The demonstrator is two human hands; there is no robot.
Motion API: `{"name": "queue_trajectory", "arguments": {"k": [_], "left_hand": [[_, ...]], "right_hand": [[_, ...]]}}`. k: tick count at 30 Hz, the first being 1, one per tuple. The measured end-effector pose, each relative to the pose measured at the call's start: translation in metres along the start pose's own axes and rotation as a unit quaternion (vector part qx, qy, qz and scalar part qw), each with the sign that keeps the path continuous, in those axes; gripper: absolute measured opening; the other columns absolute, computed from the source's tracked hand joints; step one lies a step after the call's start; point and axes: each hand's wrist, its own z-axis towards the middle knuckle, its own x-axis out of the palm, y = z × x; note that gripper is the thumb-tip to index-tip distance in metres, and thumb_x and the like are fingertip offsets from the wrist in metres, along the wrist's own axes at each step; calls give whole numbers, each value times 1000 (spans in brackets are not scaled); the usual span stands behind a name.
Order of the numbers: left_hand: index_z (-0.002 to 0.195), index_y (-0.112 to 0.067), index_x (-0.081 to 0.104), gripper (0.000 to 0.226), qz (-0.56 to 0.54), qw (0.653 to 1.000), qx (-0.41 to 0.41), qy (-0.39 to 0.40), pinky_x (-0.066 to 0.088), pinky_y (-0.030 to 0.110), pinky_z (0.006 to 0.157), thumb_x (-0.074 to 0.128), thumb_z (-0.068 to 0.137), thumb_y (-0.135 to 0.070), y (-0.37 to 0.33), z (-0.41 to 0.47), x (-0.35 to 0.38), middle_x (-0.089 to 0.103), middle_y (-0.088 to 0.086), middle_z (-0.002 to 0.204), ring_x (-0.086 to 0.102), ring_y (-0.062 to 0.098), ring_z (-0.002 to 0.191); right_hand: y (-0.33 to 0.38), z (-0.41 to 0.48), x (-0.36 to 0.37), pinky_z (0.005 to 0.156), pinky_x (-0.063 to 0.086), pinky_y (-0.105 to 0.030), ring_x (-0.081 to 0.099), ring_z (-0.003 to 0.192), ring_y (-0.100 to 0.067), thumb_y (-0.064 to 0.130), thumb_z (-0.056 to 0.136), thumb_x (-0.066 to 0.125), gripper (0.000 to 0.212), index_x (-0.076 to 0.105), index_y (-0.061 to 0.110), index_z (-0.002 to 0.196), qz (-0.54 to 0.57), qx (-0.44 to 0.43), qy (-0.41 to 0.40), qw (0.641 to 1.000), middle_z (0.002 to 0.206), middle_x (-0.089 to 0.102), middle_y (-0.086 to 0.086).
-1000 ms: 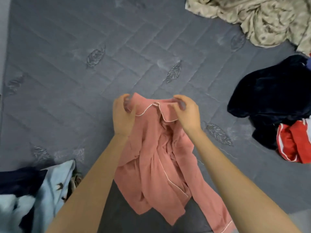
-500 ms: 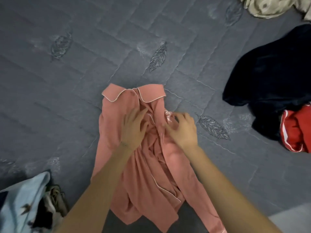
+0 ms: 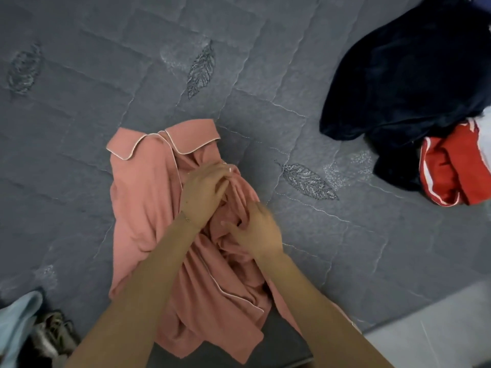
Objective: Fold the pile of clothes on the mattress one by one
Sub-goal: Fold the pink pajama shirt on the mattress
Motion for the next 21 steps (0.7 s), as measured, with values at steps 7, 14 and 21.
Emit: {"name": "queue_trajectory", "arguments": {"k": [7,14,21], "left_hand": [[94,-3,66,17,-111,984,-112,-88,35,18,98,53,83,-5,-43,53,18,67,7,112,52,10,110],[96,4,63,16,-211,945,-187,-166,41,4,81,53,86,11,-65,104,39,64,7,104,57,-12,87],[98,-1,64,19,-160,964,-182,-105,44,14,92,54,86,9,-51,122,69,65,10,102,59,14,96]], "right_hand": [[-21,23,-53,59,31,-33,48,66,-25,0,83,48,20,45,14,68,137,29,-124,982,69,52,0],[-41,73,-120,63,40,-25,60,73,-14,9,90,54,21,74,13,95,209,36,-194,958,81,70,3],[-82,97,-137,80,48,-27,65,94,-21,9,91,54,22,71,10,105,159,71,-98,980,103,71,-5]]}}
